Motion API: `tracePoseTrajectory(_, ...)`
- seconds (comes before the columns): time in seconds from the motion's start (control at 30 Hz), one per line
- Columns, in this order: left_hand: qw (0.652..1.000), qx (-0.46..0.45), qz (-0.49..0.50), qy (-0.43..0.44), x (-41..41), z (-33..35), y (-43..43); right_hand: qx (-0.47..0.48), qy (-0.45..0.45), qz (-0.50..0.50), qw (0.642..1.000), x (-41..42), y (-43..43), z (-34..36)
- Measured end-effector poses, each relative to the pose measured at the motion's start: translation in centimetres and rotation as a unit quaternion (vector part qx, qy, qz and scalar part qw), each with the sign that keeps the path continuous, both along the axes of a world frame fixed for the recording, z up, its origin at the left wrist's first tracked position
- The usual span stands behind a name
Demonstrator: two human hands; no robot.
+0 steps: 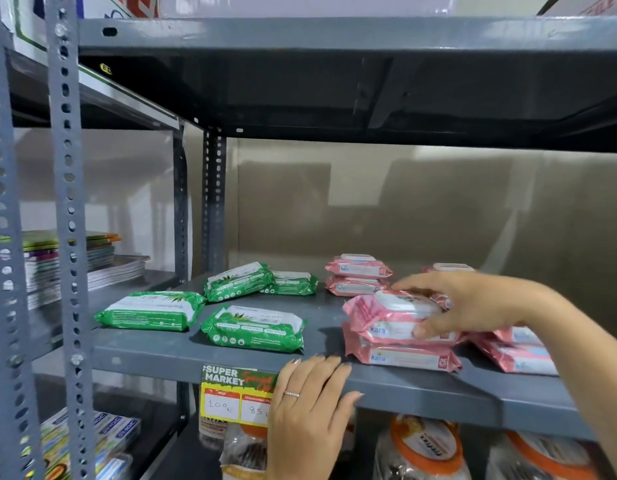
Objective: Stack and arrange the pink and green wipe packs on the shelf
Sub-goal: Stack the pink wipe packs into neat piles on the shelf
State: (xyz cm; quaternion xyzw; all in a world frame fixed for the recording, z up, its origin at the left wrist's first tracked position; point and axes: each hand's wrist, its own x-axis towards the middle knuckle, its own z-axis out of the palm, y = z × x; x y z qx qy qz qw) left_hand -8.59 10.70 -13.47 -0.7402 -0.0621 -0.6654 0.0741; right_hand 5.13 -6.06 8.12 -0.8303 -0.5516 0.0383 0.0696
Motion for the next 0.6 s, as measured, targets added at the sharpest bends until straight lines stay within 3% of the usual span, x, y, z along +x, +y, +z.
tracePoseTrajectory(0.17,1.000,-0.009,-0.007,0.004,-0.1,-0.1,-0.1,0.057,0.044,0.044,0.996,-0.3,-1.0,0.2)
tracePoseTrajectory(0.27,1.000,-0.018,-0.015,0.011,-0.2,0.0,-0.2,0.045,0.049,0.053,0.996,-0.7,0.0,-0.3)
tracePoseTrajectory(0.4,0.999,-0.024,-0.018,0.021,-0.3,0.0,-0.3,0.097,-0.004,0.003,0.995,-0.5,1.2,-1.1)
tracePoseTrajectory(0.5,0.999,-0.028,-0.021,0.025,-0.4,-0.1,-0.3,0.081,-0.036,-0.058,0.994,-0.4,1.5,-1.4)
tracePoseTrajectory(0.6,0.999,-0.030,-0.024,0.022,-0.4,0.1,-0.4,0.070,0.075,-0.026,0.994,-0.1,0.8,-1.1)
